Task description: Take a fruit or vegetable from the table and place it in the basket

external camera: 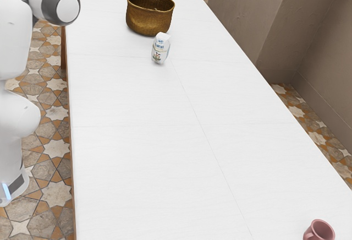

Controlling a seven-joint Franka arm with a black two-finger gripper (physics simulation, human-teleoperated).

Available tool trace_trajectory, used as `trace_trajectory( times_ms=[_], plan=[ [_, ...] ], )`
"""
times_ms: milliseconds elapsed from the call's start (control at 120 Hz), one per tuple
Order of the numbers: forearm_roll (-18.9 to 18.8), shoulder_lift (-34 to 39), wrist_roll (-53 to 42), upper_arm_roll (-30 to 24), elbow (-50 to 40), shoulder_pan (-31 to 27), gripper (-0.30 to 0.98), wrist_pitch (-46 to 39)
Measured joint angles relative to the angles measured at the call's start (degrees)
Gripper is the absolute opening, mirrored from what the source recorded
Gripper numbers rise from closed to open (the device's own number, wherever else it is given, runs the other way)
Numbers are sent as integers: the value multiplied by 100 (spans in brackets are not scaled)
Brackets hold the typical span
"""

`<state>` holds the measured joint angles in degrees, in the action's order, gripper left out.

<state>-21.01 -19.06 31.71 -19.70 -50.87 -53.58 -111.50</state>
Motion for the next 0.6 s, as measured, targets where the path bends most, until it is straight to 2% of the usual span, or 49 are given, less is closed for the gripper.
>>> trace_trajectory(
  times_ms=[283,600],
  plan=[
    [20,19,-120,65,11,5,15,-335],
    [-152,72,-411,286,-46,1,14,-754]
  ],
)
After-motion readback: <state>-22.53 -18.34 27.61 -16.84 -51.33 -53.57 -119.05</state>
